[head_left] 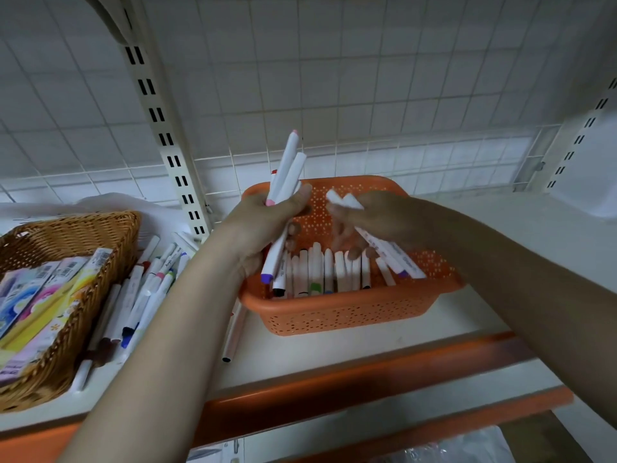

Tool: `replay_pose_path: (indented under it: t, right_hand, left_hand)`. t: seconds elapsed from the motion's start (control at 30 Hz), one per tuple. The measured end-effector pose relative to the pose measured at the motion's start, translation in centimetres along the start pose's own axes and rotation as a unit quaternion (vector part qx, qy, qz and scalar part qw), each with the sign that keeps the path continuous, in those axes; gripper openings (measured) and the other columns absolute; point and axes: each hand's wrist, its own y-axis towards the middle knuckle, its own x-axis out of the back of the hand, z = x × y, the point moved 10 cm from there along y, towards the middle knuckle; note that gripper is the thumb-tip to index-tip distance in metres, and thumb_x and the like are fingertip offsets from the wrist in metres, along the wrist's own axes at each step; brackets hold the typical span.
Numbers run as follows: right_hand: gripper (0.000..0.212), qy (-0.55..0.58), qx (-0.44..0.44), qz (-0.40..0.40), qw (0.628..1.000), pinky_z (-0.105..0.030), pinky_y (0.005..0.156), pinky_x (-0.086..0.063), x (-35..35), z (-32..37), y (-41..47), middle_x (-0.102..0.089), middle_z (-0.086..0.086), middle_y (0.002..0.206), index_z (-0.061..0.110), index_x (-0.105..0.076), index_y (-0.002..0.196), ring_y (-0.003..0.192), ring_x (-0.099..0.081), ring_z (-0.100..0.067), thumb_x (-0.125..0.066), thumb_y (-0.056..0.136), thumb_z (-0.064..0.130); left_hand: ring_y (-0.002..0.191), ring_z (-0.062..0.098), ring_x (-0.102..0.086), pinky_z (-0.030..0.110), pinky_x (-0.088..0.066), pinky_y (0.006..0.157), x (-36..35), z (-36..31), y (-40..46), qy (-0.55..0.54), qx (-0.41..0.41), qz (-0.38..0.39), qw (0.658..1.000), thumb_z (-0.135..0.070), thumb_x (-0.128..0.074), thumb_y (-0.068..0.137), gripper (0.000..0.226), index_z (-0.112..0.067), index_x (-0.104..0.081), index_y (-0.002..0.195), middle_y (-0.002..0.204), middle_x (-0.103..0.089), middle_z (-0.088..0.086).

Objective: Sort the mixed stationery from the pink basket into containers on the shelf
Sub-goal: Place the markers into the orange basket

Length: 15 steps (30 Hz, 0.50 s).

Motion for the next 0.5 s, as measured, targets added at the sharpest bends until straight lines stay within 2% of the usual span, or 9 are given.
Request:
replay_pose_path:
  t: [0.07, 0.1, 0.17, 0.3, 0.33, 0.37, 0.43, 0.5]
  right_hand:
    - [0.032, 0.133, -0.001, -0.037, 0.990, -0.023, 0.043, -0.043, 0.6, 0.2, 0.4, -0.067, -0.007, 0.071, 0.013, -0.052, 0.092, 0.043, -0.052, -0.012, -0.041, 0.098, 0.042]
    - [0.027, 0.206, 0.001, -0.044, 0.978, -0.022, 0.043, -0.040, 0.6, 0.4, 0.5, -0.064, -0.007, 0.067, 0.015, -0.049, 0.092, 0.042, -0.048, -0.011, -0.041, 0.099, 0.039]
    - [0.020, 0.280, 0.013, -0.066, 0.958, -0.023, 0.048, -0.040, 1.1, 0.7, 0.7, -0.063, -0.005, 0.068, 0.015, -0.050, 0.092, 0.050, -0.050, -0.012, -0.041, 0.100, 0.032]
    - [0.025, 0.187, 0.039, -0.092, 0.977, -0.029, 0.072, -0.052, 2.9, 1.1, 0.9, -0.062, -0.003, 0.086, 0.020, -0.067, 0.089, 0.079, -0.059, -0.016, -0.047, 0.098, 0.032]
    - [0.024, 0.145, 0.052, -0.096, 0.983, -0.027, 0.077, -0.052, 3.4, 1.3, 0.8, -0.063, -0.001, 0.087, 0.022, -0.069, 0.090, 0.083, -0.060, -0.016, -0.048, 0.097, 0.032]
    - [0.022, 0.078, 0.077, -0.113, 0.988, -0.020, 0.079, -0.050, 4.0, 1.7, 0.8, -0.064, 0.003, 0.087, 0.024, -0.070, 0.091, 0.087, -0.062, -0.012, -0.050, 0.096, 0.033]
    - [0.017, -0.059, 0.156, -0.155, 0.974, -0.004, 0.073, -0.041, 4.8, 3.4, 0.5, -0.064, 0.017, 0.083, 0.022, -0.070, 0.096, 0.088, -0.062, 0.006, -0.055, 0.094, 0.030]
    - [0.016, -0.127, 0.204, -0.142, 0.960, -0.001, 0.065, -0.041, 4.3, 4.2, 0.5, -0.062, 0.022, 0.084, 0.017, -0.071, 0.099, 0.077, -0.061, 0.009, -0.061, 0.090, 0.025]
  left_hand:
    - [0.044, 0.007, -0.046, 0.020, -0.045, 0.044, 0.3, 0.1, -0.2, 0.010, -0.005, -0.010, 1.000, -0.031, -0.065, 0.086, 0.023, -0.010, -0.059, 0.091, 0.070, -0.053, 0.005]
    - [0.045, 0.007, -0.046, 0.021, -0.045, 0.044, 0.4, 0.1, -0.2, 0.007, -0.008, -0.011, 1.000, -0.032, -0.065, 0.086, 0.023, -0.011, -0.058, 0.092, 0.072, -0.056, 0.004]
    - [0.048, 0.007, -0.047, 0.023, -0.043, 0.045, 0.6, 0.1, -0.3, -0.010, -0.012, -0.011, 1.000, -0.033, -0.064, 0.085, 0.024, -0.011, -0.057, 0.094, 0.079, -0.061, 0.003]
    - [0.048, 0.006, -0.047, 0.020, -0.043, 0.044, 1.1, -0.2, -0.8, -0.018, -0.031, -0.019, 0.999, -0.031, -0.063, 0.087, 0.026, -0.009, -0.055, 0.099, 0.079, -0.061, 0.000]
    - [0.048, 0.006, -0.047, 0.020, -0.044, 0.044, 1.3, -0.4, -0.9, -0.009, -0.037, -0.025, 0.999, -0.031, -0.063, 0.087, 0.028, -0.009, -0.056, 0.102, 0.078, -0.062, -0.001]
    - [0.048, 0.006, -0.047, 0.021, -0.044, 0.044, 1.5, -0.5, -1.0, -0.002, -0.043, -0.030, 0.999, -0.031, -0.063, 0.087, 0.030, -0.008, -0.056, 0.104, 0.076, -0.062, -0.002]
    - [0.049, 0.006, -0.049, 0.022, -0.045, 0.046, 1.9, -0.5, -1.1, 0.009, -0.048, -0.041, 0.998, -0.031, -0.064, 0.086, 0.032, -0.006, -0.059, 0.106, 0.069, -0.062, -0.006]
    - [0.050, 0.005, -0.050, 0.022, -0.046, 0.047, 2.1, -0.4, -1.1, 0.019, -0.047, -0.048, 0.998, -0.031, -0.065, 0.086, 0.035, -0.005, -0.059, 0.107, 0.064, -0.062, -0.009]
